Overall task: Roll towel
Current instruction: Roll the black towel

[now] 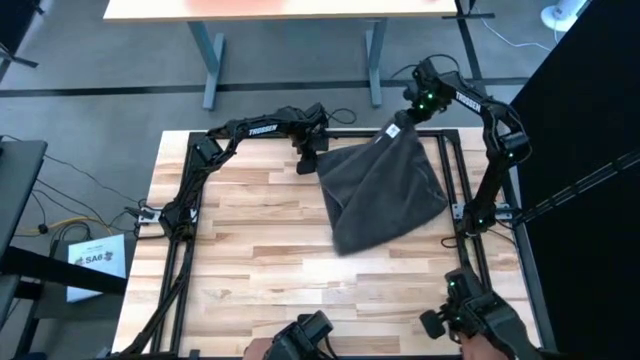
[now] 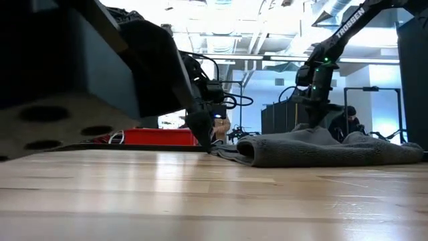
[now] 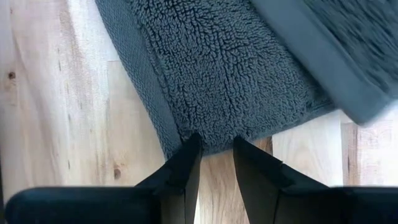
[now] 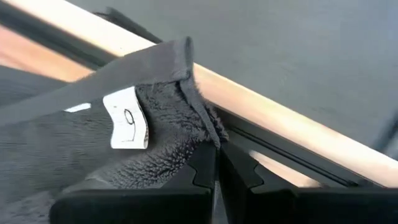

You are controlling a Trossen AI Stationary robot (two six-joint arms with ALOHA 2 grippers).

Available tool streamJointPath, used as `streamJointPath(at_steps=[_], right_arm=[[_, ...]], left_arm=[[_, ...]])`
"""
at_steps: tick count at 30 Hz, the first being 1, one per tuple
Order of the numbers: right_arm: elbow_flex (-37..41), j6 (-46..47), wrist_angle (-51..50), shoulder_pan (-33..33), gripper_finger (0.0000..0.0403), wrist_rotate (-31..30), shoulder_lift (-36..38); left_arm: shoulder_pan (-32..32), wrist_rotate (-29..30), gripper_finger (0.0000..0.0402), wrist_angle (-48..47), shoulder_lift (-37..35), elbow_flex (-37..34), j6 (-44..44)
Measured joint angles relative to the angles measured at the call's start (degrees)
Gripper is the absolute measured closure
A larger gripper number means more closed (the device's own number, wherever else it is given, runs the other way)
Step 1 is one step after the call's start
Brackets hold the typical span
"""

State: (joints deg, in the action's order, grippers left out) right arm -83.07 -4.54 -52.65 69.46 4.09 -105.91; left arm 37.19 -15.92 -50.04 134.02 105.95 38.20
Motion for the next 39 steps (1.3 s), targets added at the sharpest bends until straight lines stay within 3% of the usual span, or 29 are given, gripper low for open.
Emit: streamJointPath(at_steps=[4, 8, 15, 20, 26, 29, 32, 36, 39], right_arm=[[0.04, -1.29, 0.73, -0.1, 0.0399, 3.3, 0.28], [0.09, -5.19, 2.96, -4.36, 0.0383, 6.65, 3.04], [0.09, -6.66, 3.18, -11.74, 0.0335, 6.75, 12.74], [1.07, -3.61, -1.41, -17.98, 0.0326, 6.51, 20.7], [17.53, 2.33, -2.66, -26.96, 0.0327, 5.27, 29.22], [28.91, 7.71, -1.59, -29.55, 0.0328, -3.03, 32.77], [37.51, 12.76, 0.44, -29.62, 0.0328, -4.45, 35.36], [43.39, 17.84, 2.86, -29.96, 0.0328, -4.29, 36.3], [43.28, 19.31, 4.32, -31.27, 0.0328, -4.04, 34.65]], left_arm=[[0.0, -0.03, 0.0318, 0.02, 0.0, 0.0, -0.04], [0.01, 0.04, 0.0318, -0.42, 0.02, 0.59, -0.01], [0.39, 0.99, 0.0318, -12.25, 0.65, 11.64, -3.99], [-1.14, -0.25, 0.0318, -19.36, 0.35, 18.29, -6.7], [-6.11, -3.42, 0.0318, -20.56, 0.28, 18.25, -9.22], [-8.67, -3.35, 0.0318, -19.53, 0.35, 15.42, -7.25], [-9.37, -3.43, 0.0318, -17.86, 0.35, 14.26, -7.44], [-8.22, -3.13, 0.0318, -14.32, 0.35, 13.64, -8.67], [-7.87, -3.31, 0.0318, -11.17, 0.35, 13.66, -10.56]])
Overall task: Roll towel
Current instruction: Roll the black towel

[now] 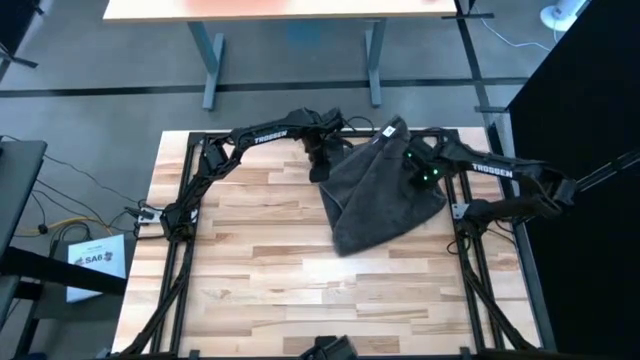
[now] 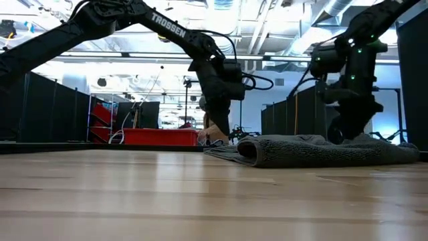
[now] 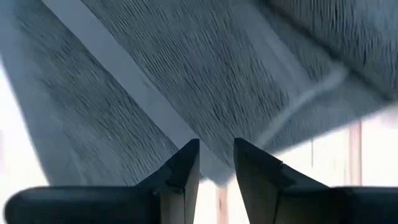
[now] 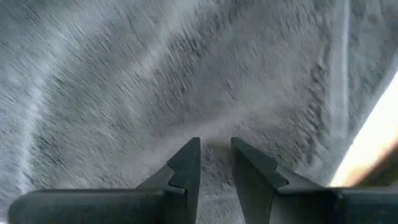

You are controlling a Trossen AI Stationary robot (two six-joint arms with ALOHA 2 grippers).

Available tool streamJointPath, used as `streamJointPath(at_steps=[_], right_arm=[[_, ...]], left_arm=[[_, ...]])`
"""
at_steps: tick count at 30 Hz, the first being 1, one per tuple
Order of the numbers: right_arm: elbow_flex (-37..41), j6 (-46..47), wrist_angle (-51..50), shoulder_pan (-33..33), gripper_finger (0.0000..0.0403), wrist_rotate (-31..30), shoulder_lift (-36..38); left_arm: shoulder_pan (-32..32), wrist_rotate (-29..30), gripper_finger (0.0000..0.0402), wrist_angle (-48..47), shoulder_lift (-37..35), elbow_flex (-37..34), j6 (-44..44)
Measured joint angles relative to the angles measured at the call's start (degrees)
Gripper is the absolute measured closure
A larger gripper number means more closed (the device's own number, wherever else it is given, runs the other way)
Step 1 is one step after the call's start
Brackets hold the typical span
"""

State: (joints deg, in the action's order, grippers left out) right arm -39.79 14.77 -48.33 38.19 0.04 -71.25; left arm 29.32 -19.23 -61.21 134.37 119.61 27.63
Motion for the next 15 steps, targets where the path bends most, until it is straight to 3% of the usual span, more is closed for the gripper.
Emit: streamJointPath(at_steps=[9, 15], right_arm=[[3.73, 1.72, -0.28, -2.65, 0.0328, 2.63, -8.94], [2.94, 1.89, -0.08, -4.9, 0.0328, 2.79, -10.13]], left_arm=[[-0.39, 0.28, 0.0318, 0.93, 1.01, -0.04, -7.95], [0.02, 3.01, 0.0317, 3.25, 1.88, 0.09, -14.09]])
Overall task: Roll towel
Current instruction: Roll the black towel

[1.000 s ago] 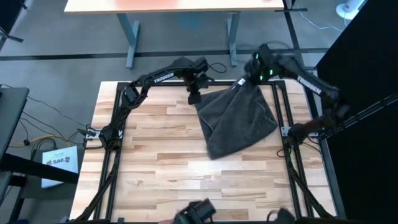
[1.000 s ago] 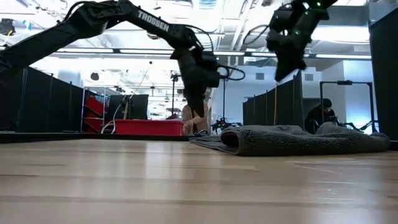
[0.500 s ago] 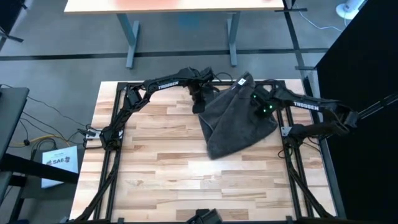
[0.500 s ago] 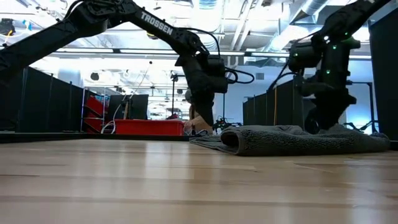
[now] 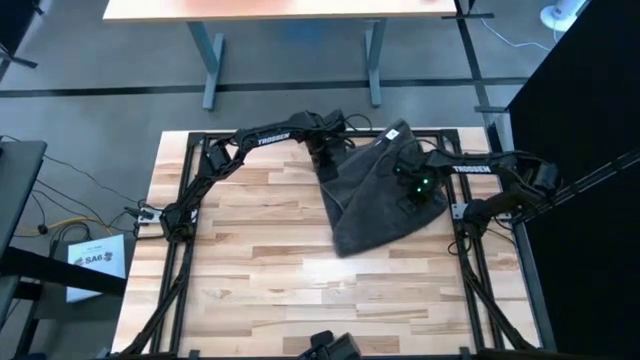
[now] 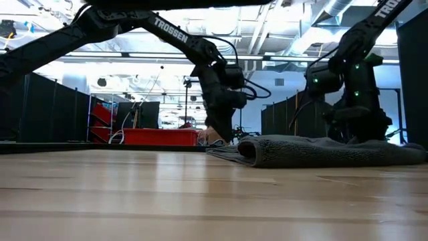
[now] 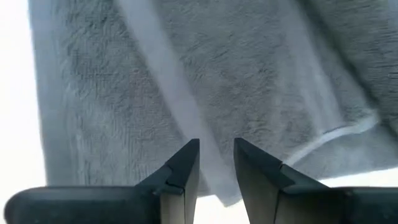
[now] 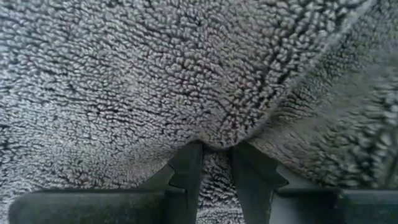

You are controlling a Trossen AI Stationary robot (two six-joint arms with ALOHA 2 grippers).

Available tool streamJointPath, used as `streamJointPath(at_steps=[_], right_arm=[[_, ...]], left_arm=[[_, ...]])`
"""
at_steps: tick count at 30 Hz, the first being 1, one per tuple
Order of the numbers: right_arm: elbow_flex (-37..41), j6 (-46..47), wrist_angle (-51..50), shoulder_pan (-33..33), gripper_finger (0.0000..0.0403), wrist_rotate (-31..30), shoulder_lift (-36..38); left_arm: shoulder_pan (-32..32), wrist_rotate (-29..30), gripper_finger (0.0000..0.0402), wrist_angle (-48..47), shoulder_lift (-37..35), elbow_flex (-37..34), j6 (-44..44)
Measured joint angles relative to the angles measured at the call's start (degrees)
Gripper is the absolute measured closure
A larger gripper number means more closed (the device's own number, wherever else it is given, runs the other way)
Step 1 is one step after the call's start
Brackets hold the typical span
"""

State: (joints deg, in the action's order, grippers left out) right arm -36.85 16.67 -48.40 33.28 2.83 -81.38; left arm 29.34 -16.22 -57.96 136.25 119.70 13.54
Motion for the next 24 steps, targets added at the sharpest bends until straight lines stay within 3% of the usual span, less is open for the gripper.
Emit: streamJointPath(at_steps=[5, 16, 24], right_arm=[[-1.02, -0.02, 1.25, -0.31, 0.0328, 1.16, 0.15], [-1.04, -0.23, 1.28, -0.32, 0.0328, 1.08, 0.15], [-1.04, -0.17, 1.29, -0.69, 0.0328, 1.11, 0.16]], left_arm=[[0.02, 3.68, 0.0304, 0.53, -0.09, -0.91, -1.16], [-0.02, 5.43, 0.0253, 0.45, 1.06, -0.96, -3.3], [-0.63, 8.47, 0.0247, 0.02, 1.02, -0.96, -2.88]])
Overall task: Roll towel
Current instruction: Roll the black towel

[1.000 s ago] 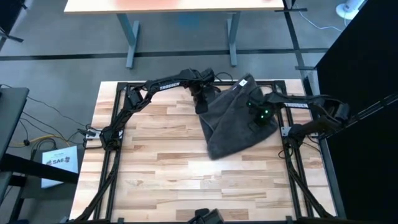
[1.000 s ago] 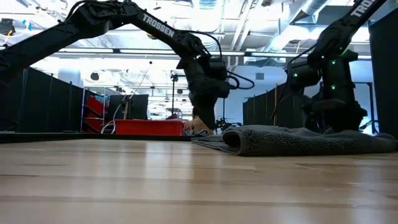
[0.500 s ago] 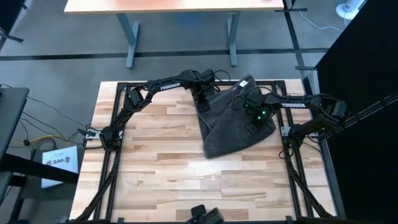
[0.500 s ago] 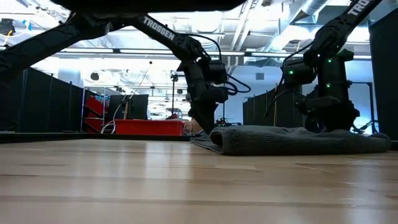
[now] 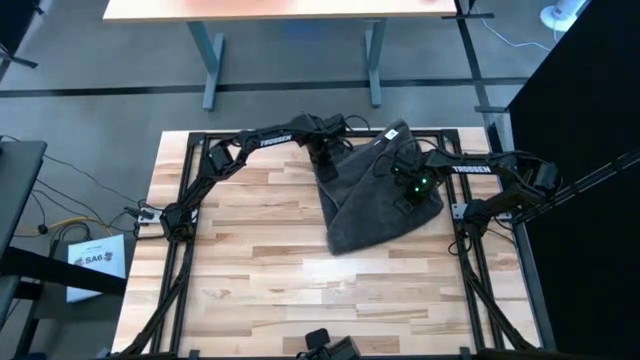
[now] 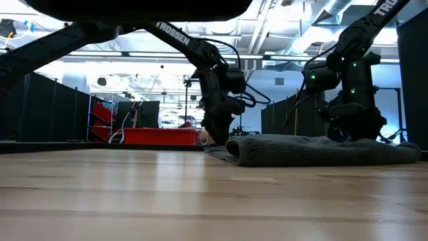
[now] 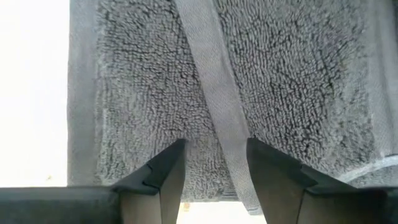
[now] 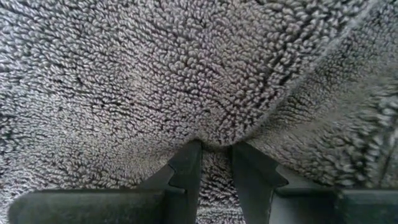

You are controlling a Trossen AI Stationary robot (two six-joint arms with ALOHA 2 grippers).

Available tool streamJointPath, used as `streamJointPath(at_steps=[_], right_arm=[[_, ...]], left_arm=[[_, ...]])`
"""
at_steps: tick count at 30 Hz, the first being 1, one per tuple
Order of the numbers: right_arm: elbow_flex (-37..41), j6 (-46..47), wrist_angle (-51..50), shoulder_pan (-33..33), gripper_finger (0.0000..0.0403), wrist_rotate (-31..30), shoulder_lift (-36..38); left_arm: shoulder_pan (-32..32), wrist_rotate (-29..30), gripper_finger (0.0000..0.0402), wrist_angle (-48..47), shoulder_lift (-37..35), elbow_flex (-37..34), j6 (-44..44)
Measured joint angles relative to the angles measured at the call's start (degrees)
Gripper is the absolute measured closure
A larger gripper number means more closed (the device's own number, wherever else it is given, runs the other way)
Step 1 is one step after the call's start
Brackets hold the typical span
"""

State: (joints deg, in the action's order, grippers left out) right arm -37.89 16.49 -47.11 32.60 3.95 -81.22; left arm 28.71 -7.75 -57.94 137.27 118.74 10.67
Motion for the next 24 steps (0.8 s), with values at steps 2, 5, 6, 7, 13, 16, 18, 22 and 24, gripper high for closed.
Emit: streamJointPath(at_steps=[2, 5, 6, 7, 13, 16, 18, 22, 24], right_arm=[[0.0, 0.02, 0.0, 0.0, 0.0328, 0.0, -0.01], [-0.01, 0.28, 0.0, 0.0, 0.0328, 0.0, 0.01], [-0.02, 0.47, 0.01, 0.0, 0.0328, 0.01, 0.0], [-0.02, 0.56, 0.02, 0.0, 0.0328, 0.02, 0.0], [-0.02, 0.59, 0.35, 0.0, 0.0328, 0.04, -0.01], [-0.02, 0.59, 1.0, 0.0, 0.0328, 0.07, 0.01], [-0.04, 0.59, 1.28, 0.0, 0.0328, 0.09, -0.01], [-0.04, 0.48, 1.6, 0.0, 0.0328, 0.11, -0.01], [-0.04, 0.42, 1.92, 0.0, 0.0328, 0.11, -0.01]], left_arm=[[-0.03, 0.03, 0.0247, 0.03, 0.0, 0.01, 0.06], [-0.06, 0.11, 0.0247, -0.18, 0.0, 0.02, 0.6], [-0.05, 0.11, 0.0247, -0.28, 0.0, 0.0, 0.6], [-0.05, -0.3, 0.0247, -0.55, 0.0, 0.02, 0.67], [-0.97, -0.64, 0.0247, -4.54, 0.0, 0.36, 1.08], [-1.49, -0.52, 0.0247, -5.59, 0.0, 1.27, 0.61], [-1.79, -1.01, 0.0247, -5.78, 0.0, 1.31, 0.12], [-2.68, -0.21, 0.0247, -6.96, 0.0, 1.31, -0.11], [-3.2, 1.57, 0.0247, -7.43, 0.0, 1.31, -0.22]])
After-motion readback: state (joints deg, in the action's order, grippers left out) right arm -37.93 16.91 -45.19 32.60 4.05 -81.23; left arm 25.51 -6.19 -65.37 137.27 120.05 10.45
